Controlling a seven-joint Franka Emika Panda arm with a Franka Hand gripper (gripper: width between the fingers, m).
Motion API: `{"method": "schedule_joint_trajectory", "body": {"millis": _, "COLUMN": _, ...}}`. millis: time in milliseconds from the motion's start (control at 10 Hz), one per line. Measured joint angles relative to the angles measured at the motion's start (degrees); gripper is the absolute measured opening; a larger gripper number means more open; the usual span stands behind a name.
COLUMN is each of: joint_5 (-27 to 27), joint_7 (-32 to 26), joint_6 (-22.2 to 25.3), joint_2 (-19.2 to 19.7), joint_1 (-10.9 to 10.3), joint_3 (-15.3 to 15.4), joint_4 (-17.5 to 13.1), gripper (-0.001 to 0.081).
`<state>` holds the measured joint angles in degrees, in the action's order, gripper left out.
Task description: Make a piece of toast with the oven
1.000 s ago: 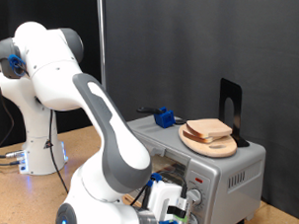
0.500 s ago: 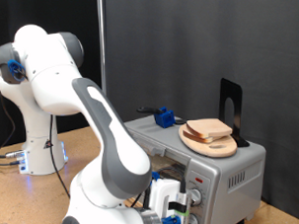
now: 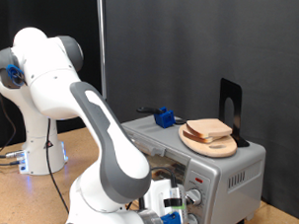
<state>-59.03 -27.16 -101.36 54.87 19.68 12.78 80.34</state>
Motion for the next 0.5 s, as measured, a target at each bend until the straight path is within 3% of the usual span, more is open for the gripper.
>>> {"method": "schedule_joint_trajectory", "body": {"millis": 400, "joint_5": -1.4, "joint_7": -0.1, "joint_6": -0.6, "joint_2": 1.1, "joint_1": 0.0, "joint_3": 0.0, "joint_4": -0.6, "gripper": 0.0808}}
{"method": "schedule_joint_trajectory", "body": {"millis": 500, "joint_5": -1.7, "joint_7": -0.1, "joint_6": -0.6, "joint_2": 1.3, "joint_1": 0.0, "joint_3": 0.0, "joint_4": -0.6, "gripper": 0.0717}}
